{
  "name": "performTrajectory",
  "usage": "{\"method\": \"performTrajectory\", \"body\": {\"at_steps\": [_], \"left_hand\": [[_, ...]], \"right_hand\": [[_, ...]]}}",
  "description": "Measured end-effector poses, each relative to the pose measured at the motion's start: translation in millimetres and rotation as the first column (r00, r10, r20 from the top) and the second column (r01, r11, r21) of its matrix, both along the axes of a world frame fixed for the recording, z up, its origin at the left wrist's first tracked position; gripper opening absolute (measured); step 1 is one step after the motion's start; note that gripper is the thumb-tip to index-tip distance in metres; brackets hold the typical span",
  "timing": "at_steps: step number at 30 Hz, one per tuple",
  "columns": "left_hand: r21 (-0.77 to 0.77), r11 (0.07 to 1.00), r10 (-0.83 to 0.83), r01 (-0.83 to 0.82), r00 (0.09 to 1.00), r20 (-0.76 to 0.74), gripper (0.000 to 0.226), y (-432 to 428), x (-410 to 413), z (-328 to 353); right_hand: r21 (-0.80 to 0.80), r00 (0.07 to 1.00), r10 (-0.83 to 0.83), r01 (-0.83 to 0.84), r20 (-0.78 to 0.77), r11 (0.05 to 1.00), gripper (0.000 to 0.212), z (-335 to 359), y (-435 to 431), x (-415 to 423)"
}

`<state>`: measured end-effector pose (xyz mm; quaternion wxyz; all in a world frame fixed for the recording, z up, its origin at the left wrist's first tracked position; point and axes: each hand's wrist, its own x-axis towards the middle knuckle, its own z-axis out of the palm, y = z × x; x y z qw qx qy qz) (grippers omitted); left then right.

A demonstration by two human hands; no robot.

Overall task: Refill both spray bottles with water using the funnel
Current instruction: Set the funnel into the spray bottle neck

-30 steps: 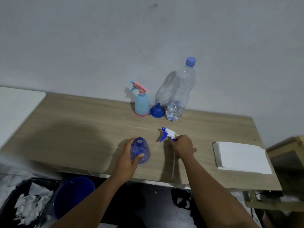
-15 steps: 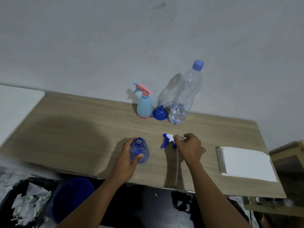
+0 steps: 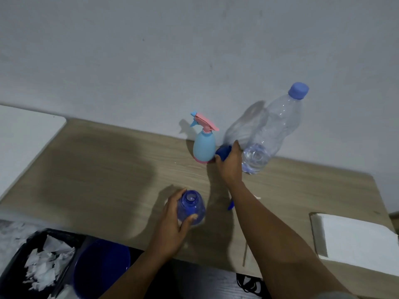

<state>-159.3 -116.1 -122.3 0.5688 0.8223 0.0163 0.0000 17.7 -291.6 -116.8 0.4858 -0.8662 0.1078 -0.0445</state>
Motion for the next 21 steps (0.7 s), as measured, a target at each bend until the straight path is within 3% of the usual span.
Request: {"method": "performTrajectory", "body": {"at_steps": [3, 10, 16, 21], "left_hand": [[-0.007, 1.000, -0.002, 0.002, 1.000, -0.017, 0.062, 1, 0, -1], [0.013, 1.000, -0.028, 0.028, 1.000, 0.006, 0.068, 2, 0, 1], [-0.017, 0.999, -0.029, 0.029, 1.000, 0.004, 0.064, 1, -3, 2], [-0.054, 0.998, -0.031, 0.030, 0.999, -0.012, 0.061, -1, -11, 6]], "right_hand": [[0.017, 0.996, -0.029, 0.031, -0.082, 0.999, 0.078, -7, 1, 10], [-0.042, 0.996, -0.009, 0.006, -0.094, 0.999, 0.045, -16, 3, -23], [-0.121, 0.979, 0.149, -0.166, -0.138, 0.979, 0.060, -17, -4, -61], [-0.123, 0.968, 0.233, -0.243, -0.088, 0.962, 0.057, 4, -11, -86]]}}
